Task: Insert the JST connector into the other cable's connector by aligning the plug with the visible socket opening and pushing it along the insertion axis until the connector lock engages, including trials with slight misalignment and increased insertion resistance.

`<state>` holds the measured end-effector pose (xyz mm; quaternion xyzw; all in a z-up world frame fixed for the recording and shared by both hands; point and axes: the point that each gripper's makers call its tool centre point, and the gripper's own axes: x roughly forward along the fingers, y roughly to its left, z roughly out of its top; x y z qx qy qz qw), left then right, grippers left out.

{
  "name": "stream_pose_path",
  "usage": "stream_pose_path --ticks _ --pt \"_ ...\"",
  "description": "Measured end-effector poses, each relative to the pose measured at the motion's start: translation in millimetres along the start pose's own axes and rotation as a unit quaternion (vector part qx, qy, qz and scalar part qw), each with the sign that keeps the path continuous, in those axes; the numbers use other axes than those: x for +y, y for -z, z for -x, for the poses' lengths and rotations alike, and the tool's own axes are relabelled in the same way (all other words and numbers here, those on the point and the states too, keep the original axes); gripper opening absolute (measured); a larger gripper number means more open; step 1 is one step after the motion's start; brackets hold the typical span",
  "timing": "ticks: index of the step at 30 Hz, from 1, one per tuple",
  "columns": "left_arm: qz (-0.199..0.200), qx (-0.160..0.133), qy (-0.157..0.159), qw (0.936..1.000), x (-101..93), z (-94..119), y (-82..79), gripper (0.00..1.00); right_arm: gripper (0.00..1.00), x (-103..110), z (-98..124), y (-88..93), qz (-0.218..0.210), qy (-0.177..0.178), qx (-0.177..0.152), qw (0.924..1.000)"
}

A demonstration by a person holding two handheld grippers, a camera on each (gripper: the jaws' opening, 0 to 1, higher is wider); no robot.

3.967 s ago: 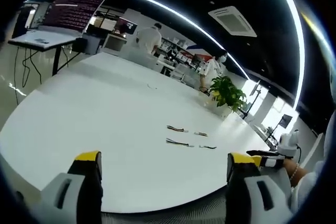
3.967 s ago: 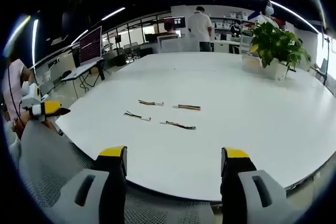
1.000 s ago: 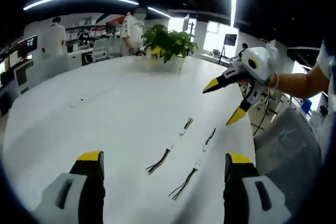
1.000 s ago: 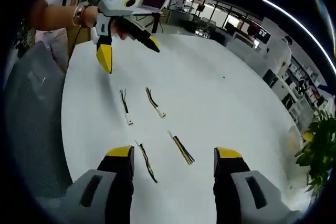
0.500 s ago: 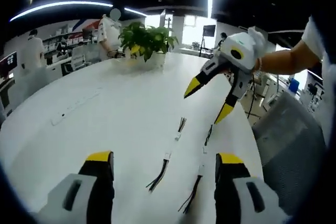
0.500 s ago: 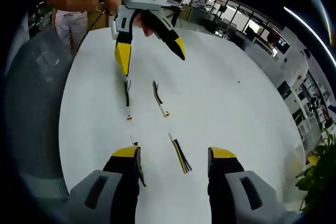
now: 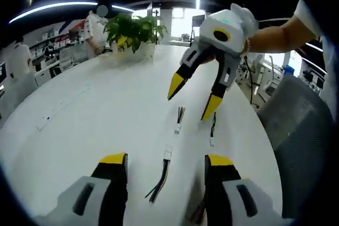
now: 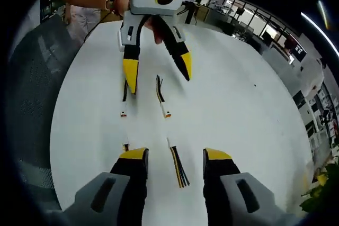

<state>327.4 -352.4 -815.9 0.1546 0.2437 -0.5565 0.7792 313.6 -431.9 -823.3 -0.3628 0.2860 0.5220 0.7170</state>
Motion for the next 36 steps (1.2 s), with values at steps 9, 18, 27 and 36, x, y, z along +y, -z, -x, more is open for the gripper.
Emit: stream_pose_path --ticks 9,18,27,36 --pt "0.005 -0.008 0.014 0.9998 -1.5 -11.1 0.5 0.46 0.31 2.2 -10.4 3.6 -0.016 -0.022 -0.016 0.9995" --pt "0.011 -0.009 0.028 0.9995 -3.2 -18.8 4.1 0.36 0.22 2.1 -21.2 5.0 -0.002 -0.04 -0.021 0.999" --pt "0.02 -0.018 0.037 0.9989 -2.3 -20.2 5.3 0.29 0.16 5.6 -26.3 6.1 -0.01 -0.059 -0.023 0.9979" --pt "0.025 -0.015 0.042 0.9987 -3.0 -20.1 11.0 0.23 0.13 7.8 -29.6 4.2 -0.02 -0.064 -0.029 0.9973"
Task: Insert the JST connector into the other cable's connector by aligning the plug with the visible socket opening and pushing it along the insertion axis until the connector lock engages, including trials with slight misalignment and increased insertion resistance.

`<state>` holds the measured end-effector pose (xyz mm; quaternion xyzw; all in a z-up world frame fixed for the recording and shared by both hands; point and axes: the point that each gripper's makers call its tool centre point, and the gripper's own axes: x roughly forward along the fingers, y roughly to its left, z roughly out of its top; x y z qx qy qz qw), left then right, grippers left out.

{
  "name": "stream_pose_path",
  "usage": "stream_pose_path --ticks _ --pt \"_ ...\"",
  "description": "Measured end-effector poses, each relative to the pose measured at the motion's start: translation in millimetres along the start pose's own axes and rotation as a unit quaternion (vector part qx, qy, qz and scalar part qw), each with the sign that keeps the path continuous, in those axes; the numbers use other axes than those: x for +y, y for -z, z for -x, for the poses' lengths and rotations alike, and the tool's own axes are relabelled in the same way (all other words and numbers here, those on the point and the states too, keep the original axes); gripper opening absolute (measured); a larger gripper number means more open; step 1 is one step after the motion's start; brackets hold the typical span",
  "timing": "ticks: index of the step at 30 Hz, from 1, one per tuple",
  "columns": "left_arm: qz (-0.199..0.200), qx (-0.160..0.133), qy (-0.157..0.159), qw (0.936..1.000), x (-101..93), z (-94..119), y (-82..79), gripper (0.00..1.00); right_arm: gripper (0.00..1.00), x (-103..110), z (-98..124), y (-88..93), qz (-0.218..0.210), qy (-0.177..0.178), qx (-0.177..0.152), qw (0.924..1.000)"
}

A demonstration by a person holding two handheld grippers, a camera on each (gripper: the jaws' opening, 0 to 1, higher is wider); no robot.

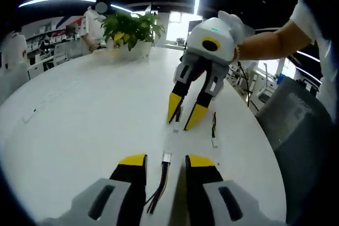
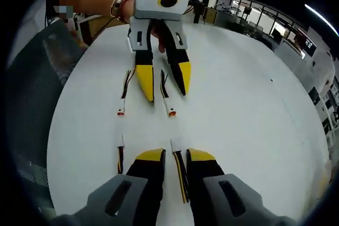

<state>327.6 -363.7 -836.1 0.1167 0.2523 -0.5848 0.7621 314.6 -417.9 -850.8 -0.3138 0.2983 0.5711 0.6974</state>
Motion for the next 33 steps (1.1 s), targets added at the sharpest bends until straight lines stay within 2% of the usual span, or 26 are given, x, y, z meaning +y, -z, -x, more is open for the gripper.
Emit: stream_pose_path --ticks 8,17,20,33 --pt "0.003 -0.002 0.004 1.0 -1.8 0.0 0.4 0.21 0.1 2.8 0.3 -0.9 -0.005 -0.006 -0.005 1.0" --pt "-0.006 0.012 0.008 0.9999 -4.9 -2.7 6.6 0.11 0.06 5.2 0.3 -0.4 -0.008 -0.013 -0.013 0.9998" --pt "-0.001 0.016 0.013 0.9998 -6.8 -3.1 9.2 0.05 0.06 5.1 0.3 -0.2 -0.011 -0.014 -0.014 0.9997" --pt "-0.023 0.017 0.005 0.9996 -1.5 -5.0 8.8 0.01 0.05 3.6 0.6 2.5 -0.029 -0.013 -0.026 0.9992"
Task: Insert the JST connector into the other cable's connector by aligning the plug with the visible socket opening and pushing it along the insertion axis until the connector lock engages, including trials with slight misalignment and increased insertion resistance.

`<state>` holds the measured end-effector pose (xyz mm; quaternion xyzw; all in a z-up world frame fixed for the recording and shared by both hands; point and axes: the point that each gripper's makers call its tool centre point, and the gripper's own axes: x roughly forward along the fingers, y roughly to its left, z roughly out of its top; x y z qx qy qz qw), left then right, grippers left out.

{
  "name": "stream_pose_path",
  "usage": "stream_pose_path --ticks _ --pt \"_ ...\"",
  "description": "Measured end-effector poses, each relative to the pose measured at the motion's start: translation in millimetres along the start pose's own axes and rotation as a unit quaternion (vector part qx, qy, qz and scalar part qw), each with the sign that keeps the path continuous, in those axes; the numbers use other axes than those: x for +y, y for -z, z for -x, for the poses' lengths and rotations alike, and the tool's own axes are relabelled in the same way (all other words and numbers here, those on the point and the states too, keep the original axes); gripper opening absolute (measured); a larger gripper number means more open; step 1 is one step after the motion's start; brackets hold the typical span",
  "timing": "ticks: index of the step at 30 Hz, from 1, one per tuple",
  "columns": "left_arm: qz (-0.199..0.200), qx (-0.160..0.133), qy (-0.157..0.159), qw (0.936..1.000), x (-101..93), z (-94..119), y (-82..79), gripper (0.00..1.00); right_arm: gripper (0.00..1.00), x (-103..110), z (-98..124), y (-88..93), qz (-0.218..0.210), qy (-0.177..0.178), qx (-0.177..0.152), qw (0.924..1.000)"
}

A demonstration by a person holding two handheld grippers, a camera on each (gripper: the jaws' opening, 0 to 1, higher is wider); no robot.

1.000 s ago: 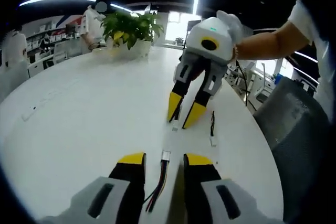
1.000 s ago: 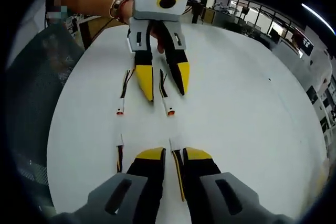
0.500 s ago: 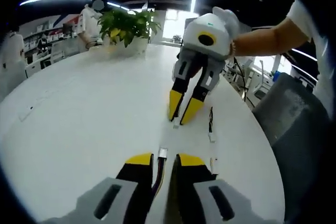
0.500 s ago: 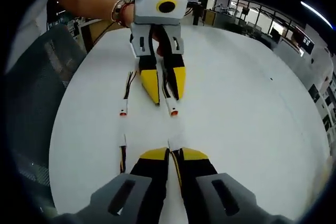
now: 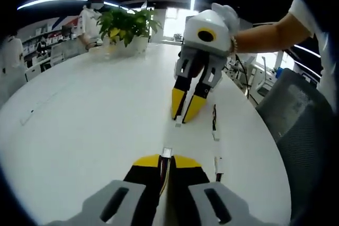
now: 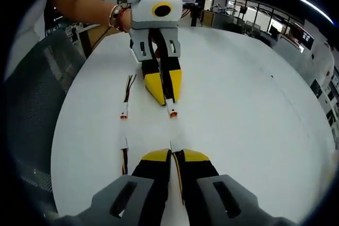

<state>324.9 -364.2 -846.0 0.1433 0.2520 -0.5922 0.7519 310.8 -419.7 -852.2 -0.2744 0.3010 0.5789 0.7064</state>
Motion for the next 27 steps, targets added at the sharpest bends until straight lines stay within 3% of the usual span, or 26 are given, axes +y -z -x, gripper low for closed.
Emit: stream_pose_path --ticks 12,27 --pt "-0.021 0.01 -0.002 0.9997 -2.6 3.2 -1.1 0.01 0.04 -2.0 1.9 -3.6 -0.035 0.012 -0.015 0.9992" --pt "-0.03 0.016 -0.018 0.9993 -5.3 21.7 -13.8 0.01 0.04 6.3 15.4 -18.4 -0.007 0.014 -0.006 0.9999"
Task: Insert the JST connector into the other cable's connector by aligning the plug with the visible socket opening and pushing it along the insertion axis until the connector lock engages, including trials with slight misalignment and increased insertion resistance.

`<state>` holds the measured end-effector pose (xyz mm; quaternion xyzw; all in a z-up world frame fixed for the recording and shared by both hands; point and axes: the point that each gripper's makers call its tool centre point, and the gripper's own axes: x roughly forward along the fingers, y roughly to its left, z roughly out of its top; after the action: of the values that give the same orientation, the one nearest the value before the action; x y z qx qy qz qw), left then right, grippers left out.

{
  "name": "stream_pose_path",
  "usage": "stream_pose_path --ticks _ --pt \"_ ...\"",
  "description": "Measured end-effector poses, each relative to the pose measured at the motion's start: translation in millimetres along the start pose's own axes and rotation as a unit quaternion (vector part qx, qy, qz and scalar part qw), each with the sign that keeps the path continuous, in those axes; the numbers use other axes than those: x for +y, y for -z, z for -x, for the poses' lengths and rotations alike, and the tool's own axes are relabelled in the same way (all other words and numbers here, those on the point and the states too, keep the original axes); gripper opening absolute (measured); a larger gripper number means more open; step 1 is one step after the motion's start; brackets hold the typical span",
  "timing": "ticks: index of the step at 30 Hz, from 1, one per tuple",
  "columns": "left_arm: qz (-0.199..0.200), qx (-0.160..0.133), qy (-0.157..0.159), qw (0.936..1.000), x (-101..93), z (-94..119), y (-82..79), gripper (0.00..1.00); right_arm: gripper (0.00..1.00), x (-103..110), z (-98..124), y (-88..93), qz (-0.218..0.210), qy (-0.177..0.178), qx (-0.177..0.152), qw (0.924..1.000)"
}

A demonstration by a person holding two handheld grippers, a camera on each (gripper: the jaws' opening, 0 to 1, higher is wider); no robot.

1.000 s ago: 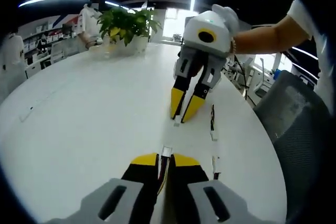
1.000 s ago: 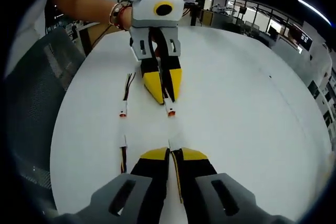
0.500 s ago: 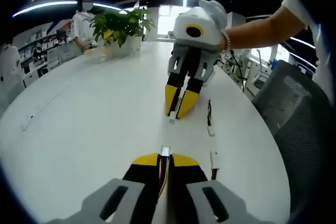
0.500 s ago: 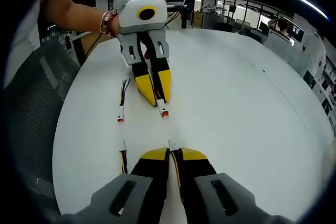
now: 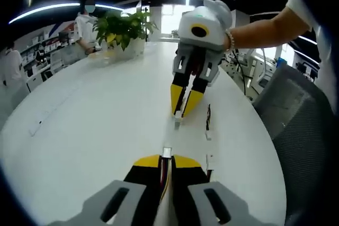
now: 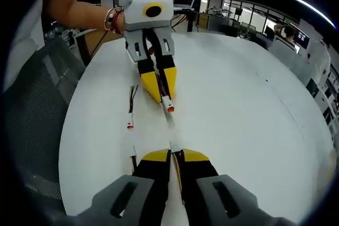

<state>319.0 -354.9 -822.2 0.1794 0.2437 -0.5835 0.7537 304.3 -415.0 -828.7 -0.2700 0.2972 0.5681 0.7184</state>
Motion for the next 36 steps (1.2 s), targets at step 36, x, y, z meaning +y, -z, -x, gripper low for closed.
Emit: stream_pose_path --ticks 36 --pt "-0.091 0.038 0.007 0.9951 -31.1 17.8 -25.4 0.01 0.04 24.7 12.0 -41.7 0.059 0.013 -0.003 0.9982"
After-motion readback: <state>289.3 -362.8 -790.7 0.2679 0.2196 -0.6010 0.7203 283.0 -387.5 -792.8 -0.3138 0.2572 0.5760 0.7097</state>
